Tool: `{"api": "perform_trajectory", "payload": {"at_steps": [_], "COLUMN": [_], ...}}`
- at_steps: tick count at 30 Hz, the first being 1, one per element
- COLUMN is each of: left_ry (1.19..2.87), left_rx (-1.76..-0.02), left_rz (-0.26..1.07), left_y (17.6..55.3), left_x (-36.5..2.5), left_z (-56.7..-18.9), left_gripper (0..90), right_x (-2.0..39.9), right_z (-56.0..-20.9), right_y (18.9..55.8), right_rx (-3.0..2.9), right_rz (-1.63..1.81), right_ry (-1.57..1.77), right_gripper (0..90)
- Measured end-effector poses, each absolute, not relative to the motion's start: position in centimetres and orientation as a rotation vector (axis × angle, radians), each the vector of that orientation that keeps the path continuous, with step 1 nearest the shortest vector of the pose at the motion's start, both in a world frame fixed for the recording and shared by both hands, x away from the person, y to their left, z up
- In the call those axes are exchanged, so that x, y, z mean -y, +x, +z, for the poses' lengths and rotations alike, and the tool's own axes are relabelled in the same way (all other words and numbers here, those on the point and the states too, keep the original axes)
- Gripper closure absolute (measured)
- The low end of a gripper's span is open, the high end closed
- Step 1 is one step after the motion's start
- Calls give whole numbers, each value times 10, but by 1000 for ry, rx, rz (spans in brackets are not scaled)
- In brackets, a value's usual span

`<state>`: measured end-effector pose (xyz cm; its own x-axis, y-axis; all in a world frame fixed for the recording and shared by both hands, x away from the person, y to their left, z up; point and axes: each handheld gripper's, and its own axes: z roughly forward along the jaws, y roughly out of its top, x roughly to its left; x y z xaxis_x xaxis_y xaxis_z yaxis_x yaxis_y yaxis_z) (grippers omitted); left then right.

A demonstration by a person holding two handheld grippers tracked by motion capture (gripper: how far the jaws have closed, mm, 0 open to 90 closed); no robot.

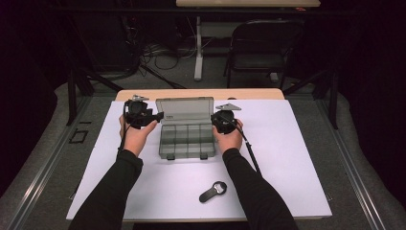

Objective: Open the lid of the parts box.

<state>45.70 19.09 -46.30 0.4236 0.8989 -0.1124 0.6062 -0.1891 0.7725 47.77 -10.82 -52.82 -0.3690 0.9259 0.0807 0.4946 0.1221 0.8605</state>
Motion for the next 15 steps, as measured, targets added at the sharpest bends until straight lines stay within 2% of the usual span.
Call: {"api": "perform_trajectory", "payload": {"at_steps": [15], "left_ry": [1972], "left_rx": [-1261], "left_rz": [419], "left_y": [438], "left_x": [-192], "left_z": [-478], "left_gripper": [442], "right_x": [108], "right_z": [-528], "right_y": [477], "right_rx": [-1926], "right_rz": [1163], "right_ry": [1358], "right_gripper": [862]}}
